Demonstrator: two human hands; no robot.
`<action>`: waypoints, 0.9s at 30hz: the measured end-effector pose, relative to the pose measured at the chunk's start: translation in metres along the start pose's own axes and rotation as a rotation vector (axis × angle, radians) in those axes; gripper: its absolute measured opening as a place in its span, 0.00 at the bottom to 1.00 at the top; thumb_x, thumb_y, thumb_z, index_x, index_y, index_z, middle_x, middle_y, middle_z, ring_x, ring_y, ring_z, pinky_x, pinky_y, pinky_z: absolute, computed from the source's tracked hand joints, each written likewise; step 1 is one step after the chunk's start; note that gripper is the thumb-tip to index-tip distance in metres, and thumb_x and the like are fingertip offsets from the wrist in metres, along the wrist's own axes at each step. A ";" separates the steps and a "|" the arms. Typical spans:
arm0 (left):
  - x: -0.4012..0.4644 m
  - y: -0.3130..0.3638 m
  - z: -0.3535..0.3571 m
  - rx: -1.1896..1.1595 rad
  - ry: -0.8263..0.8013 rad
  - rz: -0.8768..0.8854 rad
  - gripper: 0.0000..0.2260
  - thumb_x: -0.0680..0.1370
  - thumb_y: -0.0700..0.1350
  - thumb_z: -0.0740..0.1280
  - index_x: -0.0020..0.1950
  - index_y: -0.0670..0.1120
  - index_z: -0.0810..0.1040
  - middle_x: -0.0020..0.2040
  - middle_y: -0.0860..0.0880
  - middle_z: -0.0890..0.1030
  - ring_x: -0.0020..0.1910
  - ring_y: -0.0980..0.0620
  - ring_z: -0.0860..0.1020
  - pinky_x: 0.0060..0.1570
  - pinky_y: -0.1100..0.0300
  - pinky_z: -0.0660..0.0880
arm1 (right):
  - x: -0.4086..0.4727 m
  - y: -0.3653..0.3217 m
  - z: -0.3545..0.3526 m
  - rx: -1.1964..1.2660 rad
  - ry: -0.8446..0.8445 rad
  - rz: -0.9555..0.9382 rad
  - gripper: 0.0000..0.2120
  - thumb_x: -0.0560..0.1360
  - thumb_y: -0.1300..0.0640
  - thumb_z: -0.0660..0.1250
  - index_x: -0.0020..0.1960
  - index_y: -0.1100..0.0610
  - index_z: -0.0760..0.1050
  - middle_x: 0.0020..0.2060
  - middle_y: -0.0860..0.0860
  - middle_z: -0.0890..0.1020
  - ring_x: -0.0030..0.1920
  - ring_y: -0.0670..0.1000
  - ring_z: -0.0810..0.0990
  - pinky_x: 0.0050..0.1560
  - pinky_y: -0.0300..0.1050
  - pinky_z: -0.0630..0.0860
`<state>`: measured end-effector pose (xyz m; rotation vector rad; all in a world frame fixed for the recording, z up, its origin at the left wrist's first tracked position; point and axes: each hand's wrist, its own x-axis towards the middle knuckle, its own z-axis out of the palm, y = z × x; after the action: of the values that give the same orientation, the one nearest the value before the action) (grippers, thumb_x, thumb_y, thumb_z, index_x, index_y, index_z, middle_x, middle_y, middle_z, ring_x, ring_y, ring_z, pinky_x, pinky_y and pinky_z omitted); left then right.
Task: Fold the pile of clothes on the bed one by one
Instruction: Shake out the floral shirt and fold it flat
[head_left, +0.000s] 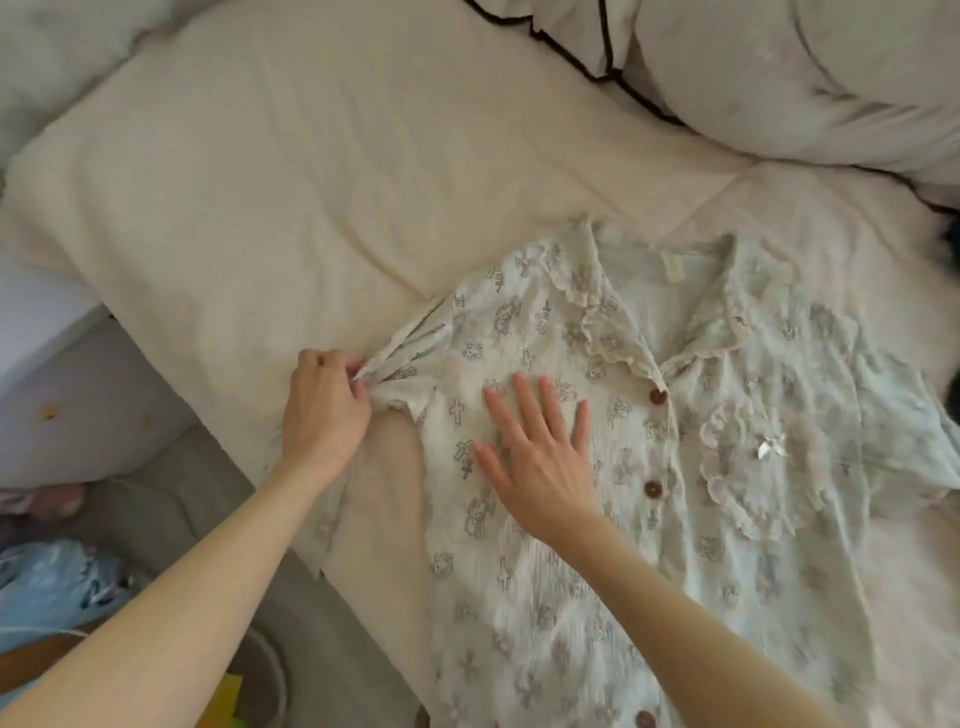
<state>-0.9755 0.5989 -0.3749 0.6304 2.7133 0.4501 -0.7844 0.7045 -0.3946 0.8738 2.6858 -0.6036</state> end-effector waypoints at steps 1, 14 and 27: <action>0.008 -0.011 -0.006 0.004 -0.022 0.012 0.09 0.78 0.40 0.63 0.56 0.40 0.78 0.55 0.40 0.74 0.55 0.39 0.74 0.53 0.49 0.70 | 0.003 -0.001 0.006 -0.043 -0.013 0.015 0.32 0.77 0.34 0.38 0.77 0.45 0.43 0.76 0.48 0.39 0.74 0.53 0.30 0.70 0.60 0.28; 0.092 -0.070 -0.061 -0.261 -0.294 0.035 0.12 0.73 0.55 0.70 0.51 0.51 0.75 0.41 0.55 0.76 0.40 0.57 0.74 0.42 0.62 0.68 | 0.008 -0.005 0.020 -0.231 -0.074 0.095 0.31 0.74 0.33 0.30 0.74 0.44 0.32 0.75 0.49 0.35 0.74 0.53 0.29 0.71 0.62 0.30; 0.103 -0.112 -0.085 -0.358 -0.261 0.012 0.10 0.76 0.49 0.68 0.55 0.50 0.72 0.47 0.53 0.75 0.43 0.58 0.74 0.40 0.64 0.67 | 0.043 -0.116 0.017 -0.184 0.302 -0.243 0.29 0.66 0.59 0.75 0.66 0.54 0.74 0.69 0.59 0.70 0.71 0.62 0.66 0.68 0.71 0.54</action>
<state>-1.1359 0.5320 -0.3634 0.5602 2.3072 0.7762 -0.8867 0.6331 -0.3889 0.6383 3.0886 -0.2805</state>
